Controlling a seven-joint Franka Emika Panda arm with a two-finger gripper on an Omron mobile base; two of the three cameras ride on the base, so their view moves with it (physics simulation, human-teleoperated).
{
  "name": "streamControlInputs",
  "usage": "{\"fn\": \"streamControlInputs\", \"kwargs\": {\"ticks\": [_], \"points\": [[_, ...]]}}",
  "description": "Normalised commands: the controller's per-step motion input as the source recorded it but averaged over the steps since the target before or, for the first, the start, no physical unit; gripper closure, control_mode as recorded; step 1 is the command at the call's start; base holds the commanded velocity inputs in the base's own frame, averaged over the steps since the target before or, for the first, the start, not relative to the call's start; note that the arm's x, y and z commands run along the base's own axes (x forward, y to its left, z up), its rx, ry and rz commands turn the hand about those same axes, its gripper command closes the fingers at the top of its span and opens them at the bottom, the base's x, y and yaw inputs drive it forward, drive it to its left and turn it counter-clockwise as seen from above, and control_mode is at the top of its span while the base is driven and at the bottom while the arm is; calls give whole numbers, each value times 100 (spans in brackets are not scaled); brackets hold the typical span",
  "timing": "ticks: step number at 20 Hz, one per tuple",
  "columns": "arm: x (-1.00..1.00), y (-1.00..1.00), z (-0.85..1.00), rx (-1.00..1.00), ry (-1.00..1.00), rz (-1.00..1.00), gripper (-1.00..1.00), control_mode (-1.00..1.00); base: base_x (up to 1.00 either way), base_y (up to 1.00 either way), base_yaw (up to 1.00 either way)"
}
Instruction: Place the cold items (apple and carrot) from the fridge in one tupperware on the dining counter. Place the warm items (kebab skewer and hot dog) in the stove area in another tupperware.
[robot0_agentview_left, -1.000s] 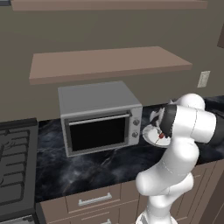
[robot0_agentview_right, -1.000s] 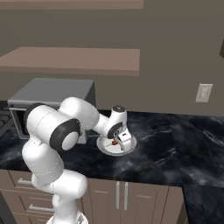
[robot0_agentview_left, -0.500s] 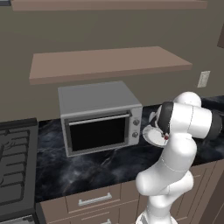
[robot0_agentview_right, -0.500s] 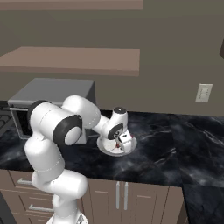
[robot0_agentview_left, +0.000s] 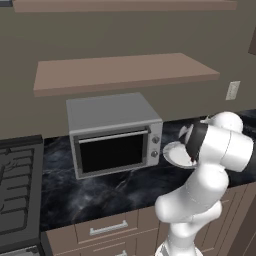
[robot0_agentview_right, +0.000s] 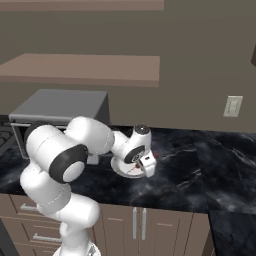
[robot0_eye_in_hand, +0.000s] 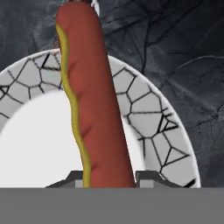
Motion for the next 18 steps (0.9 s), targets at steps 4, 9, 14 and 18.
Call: {"fn": "streamControlInputs", "kwargs": {"ticks": [4, 9, 14, 18], "points": [[-56, -25, 55, 0, -20, -16, 100, -100, 0, 0, 0], [-47, -10, 70, 0, -20, -14, 100, -100, 0, 0, 0], [-51, -2, 78, 0, -22, -12, 100, -100, 0, 0, 0], [-50, 0, 72, 0, -14, -11, 100, -100, 0, 0, 0]]}}
